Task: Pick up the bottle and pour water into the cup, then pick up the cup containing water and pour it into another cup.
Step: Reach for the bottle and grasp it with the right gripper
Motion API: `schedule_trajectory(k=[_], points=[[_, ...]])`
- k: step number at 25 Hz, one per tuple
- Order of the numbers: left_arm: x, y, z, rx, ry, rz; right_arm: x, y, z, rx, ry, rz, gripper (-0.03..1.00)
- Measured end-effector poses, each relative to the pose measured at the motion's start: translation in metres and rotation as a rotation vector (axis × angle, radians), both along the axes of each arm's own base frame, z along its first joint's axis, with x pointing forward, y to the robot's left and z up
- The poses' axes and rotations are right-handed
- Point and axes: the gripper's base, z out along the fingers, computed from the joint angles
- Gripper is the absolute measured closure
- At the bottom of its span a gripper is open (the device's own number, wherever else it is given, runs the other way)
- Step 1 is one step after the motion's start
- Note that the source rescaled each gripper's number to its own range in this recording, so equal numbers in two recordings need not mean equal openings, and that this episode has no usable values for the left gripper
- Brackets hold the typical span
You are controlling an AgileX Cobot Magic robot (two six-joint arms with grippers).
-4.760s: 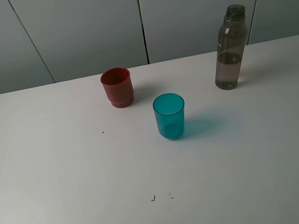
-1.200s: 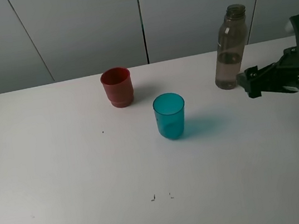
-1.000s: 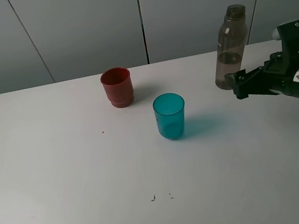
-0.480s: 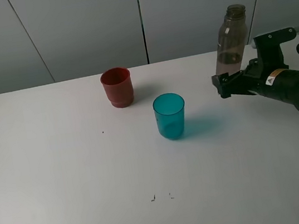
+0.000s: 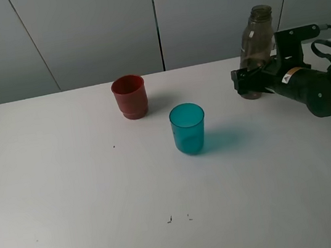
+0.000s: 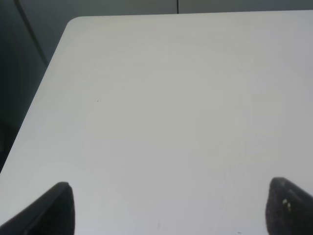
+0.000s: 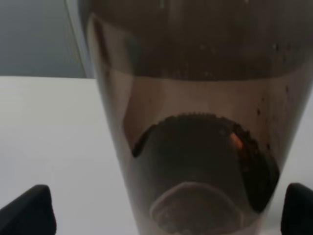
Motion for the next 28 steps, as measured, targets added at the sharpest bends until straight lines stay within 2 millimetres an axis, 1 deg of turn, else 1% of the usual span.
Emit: schedule_trajectory(k=[9, 13, 22, 28], points=[[0.0, 0.0, 0.0, 0.0, 0.0, 0.0, 0.021, 0.0, -0.005, 0.018, -0.026, -0.046, -0.03], [0.0, 0.0, 0.0, 0.0, 0.0, 0.0, 0.025, -0.001, -0.005, 0.01, -0.036, -0.064, -0.03], [0.0, 0.0, 0.0, -0.003, 0.0, 0.002, 0.035, 0.0, 0.002, -0.011, -0.073, -0.057, -0.03], [0.0, 0.0, 0.0, -0.003, 0.0, 0.002, 0.036, -0.001, 0.001, -0.009, -0.071, -0.065, -0.03]])
